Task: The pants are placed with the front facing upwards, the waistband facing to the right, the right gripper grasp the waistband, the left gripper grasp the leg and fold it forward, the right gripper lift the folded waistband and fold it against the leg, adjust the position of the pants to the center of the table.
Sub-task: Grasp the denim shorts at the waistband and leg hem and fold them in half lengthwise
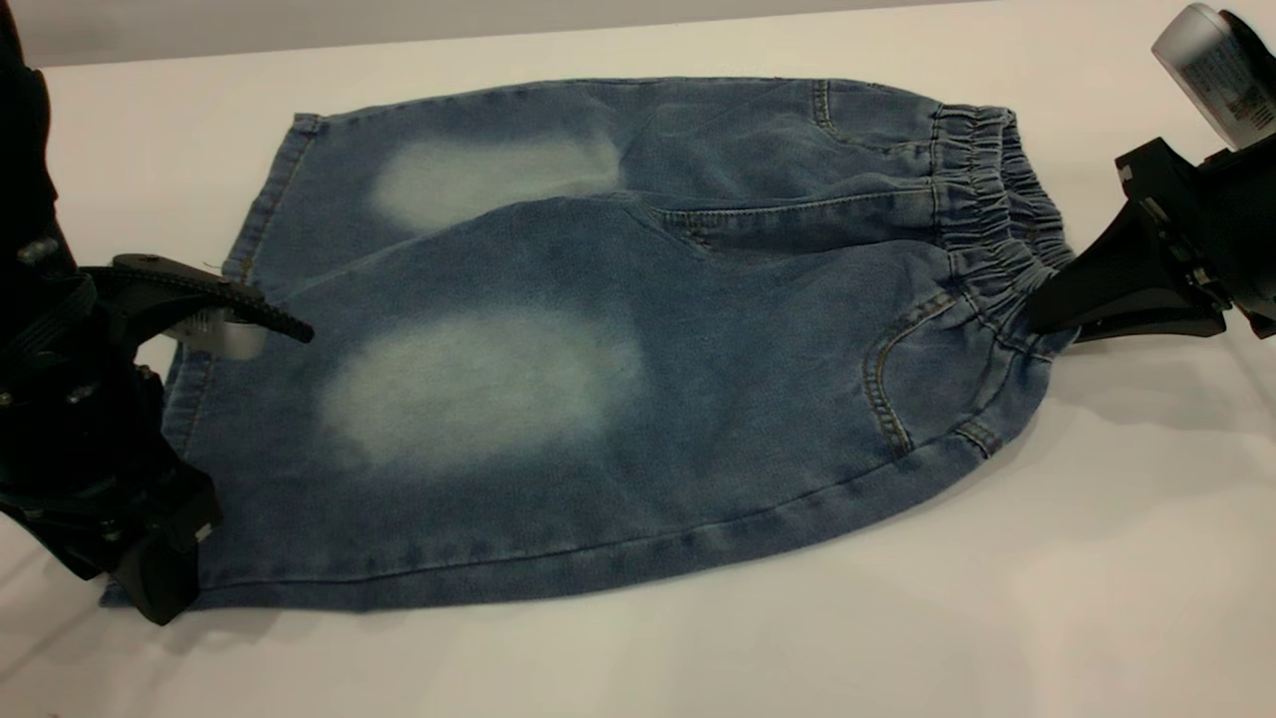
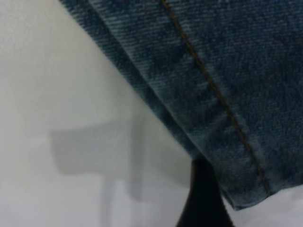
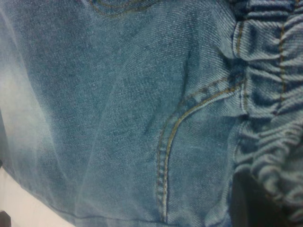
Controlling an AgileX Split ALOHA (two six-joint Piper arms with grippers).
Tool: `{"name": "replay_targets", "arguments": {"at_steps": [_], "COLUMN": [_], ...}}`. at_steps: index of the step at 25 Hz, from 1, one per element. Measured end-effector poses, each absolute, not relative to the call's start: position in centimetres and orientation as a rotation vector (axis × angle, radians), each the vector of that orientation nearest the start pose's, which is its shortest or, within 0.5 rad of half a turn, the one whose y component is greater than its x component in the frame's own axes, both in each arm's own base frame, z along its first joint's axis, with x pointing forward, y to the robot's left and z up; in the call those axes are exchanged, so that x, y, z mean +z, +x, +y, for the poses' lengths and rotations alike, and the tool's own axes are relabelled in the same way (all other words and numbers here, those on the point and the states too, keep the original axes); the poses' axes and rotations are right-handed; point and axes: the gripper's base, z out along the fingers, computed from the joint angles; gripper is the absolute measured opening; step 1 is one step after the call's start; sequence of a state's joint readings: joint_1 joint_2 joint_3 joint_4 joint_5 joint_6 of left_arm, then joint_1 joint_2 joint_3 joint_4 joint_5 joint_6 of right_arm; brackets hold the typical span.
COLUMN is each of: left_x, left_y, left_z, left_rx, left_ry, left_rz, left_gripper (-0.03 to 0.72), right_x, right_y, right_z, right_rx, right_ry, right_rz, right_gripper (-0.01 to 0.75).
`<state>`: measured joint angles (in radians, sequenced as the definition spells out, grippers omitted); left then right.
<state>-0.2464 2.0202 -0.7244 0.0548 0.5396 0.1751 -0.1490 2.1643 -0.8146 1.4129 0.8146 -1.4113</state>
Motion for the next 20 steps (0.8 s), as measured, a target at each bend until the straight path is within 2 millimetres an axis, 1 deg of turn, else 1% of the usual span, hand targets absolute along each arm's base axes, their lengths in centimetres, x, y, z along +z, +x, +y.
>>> {"name": "replay_targets", "arguments": {"at_steps": [2, 5, 8, 12, 13, 14, 20], "left_x": [4.42, 4.38, 4.36, 4.34, 4.33, 4.32, 4.70], "left_y": [24.38, 24.43, 24.47, 24.44, 24.42, 24.40, 24.85], "left_z": [-5.87, -5.88, -5.81, -5.87, -5.87, -5.87, -6.01], "left_rx": [0.049, 0.049, 0.054, 0.045, 0.044, 0.043, 0.045], "left_ry": [0.772, 0.771, 0.779, 0.762, 0.759, 0.758, 0.760], "left_rz": [3.225, 3.219, 3.212, 3.218, 3.219, 3.221, 3.249], "left_gripper": [0.446, 0.403, 0.304, 0.134, 0.099, 0.079, 0.079], "right_x": [4.07, 4.07, 4.07, 4.07, 4.07, 4.07, 4.07], "right_y": [30.24, 30.24, 30.24, 30.24, 30.24, 30.24, 30.24], "right_z": [2.08, 2.08, 2.08, 2.08, 2.08, 2.08, 2.08], "right_rx": [1.117, 1.117, 1.117, 1.117, 1.117, 1.117, 1.119], "right_ry": [0.027, 0.027, 0.027, 0.027, 0.027, 0.027, 0.027], "right_rz": [2.704, 2.704, 2.704, 2.704, 2.704, 2.704, 2.703], "right_gripper": [0.036, 0.036, 0.036, 0.036, 0.036, 0.036, 0.036]}}
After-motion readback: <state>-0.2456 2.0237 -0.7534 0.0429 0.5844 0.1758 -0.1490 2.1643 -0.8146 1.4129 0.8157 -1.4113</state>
